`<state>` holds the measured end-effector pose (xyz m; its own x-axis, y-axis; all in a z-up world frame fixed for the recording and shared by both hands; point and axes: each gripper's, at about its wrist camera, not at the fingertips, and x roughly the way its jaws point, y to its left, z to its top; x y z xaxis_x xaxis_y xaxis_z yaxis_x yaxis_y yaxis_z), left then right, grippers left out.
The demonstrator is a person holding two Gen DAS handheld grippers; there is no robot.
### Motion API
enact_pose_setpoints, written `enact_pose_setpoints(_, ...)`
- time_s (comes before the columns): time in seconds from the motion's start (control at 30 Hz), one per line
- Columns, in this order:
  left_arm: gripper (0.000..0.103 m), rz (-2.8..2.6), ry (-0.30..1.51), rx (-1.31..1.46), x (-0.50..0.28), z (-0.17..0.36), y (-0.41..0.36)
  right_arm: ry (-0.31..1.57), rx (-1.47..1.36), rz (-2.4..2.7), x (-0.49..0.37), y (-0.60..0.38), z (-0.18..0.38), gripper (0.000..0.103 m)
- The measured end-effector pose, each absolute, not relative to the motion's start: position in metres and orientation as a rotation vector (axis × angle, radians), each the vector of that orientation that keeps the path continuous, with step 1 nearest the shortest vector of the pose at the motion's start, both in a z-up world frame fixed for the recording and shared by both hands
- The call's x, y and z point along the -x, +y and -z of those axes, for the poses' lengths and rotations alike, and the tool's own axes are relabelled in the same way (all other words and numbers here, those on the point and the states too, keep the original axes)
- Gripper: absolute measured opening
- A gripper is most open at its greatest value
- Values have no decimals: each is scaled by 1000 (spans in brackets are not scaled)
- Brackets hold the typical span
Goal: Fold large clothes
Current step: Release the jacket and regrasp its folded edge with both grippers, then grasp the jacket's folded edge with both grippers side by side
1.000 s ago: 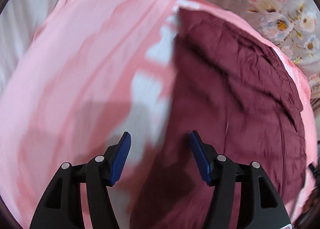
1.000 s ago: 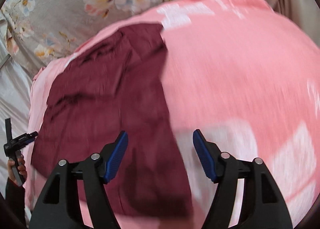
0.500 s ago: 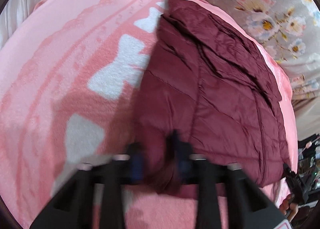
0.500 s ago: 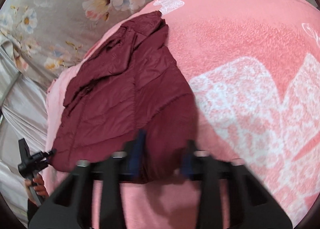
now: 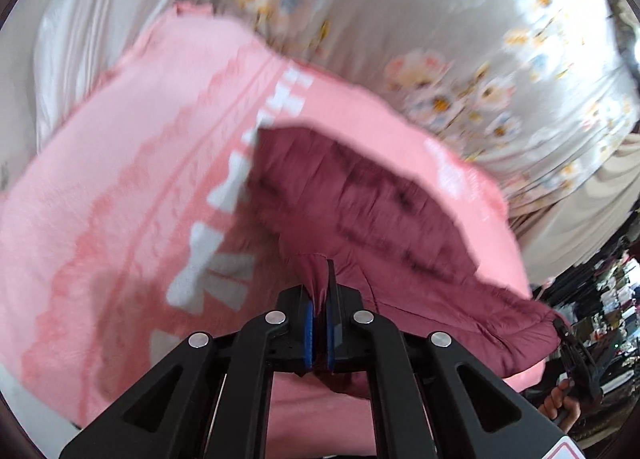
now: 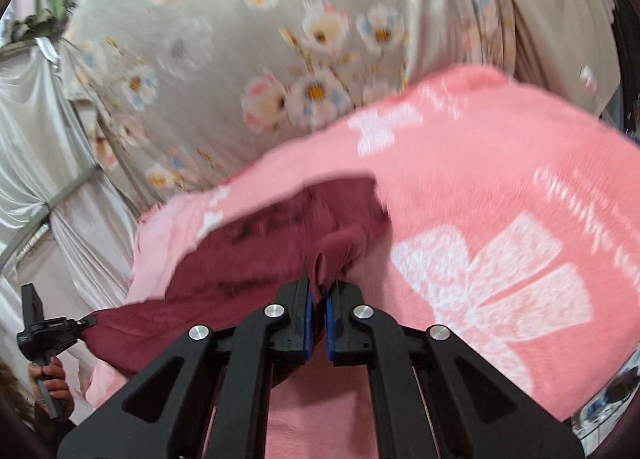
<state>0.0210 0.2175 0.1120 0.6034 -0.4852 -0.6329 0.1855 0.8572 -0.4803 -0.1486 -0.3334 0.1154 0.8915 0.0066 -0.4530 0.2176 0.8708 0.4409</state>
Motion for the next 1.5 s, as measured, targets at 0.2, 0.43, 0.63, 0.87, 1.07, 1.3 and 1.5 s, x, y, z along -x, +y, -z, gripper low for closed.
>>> enact_pose_setpoints(0.2, 2, 381, 685, 319, -24, -175, 204, 286, -474, 118, 131, -337, -173, 3)
enact_pose_setpoints(0.43, 2, 244, 782, 198, -164, -136, 150, 432, -509, 198, -14, -363, -124, 3)
enact_pose_setpoints(0.63, 5, 105, 941, 41, -286, -41, 95, 642, -603, 271, -134, -390, -26, 3)
enact_pose_setpoints(0.87, 16, 120, 1024, 82, -340, 31, 92, 698, -687, 253, -176, -415, 25, 17)
enact_pose_setpoints(1.07, 16, 229, 938, 276, -330, -13, 136, 524, -681, 238, -124, -417, -30, 38)
enact_pose_setpoints(1.3, 68, -6, 743, 111, -310, -63, 132, 696, -372, 27, -160, -296, -33, 44)
enact_pose_setpoints(1.5, 68, 59, 778, -39, -303, -68, 86, 869, -191, -42, -229, -207, 7, 43)
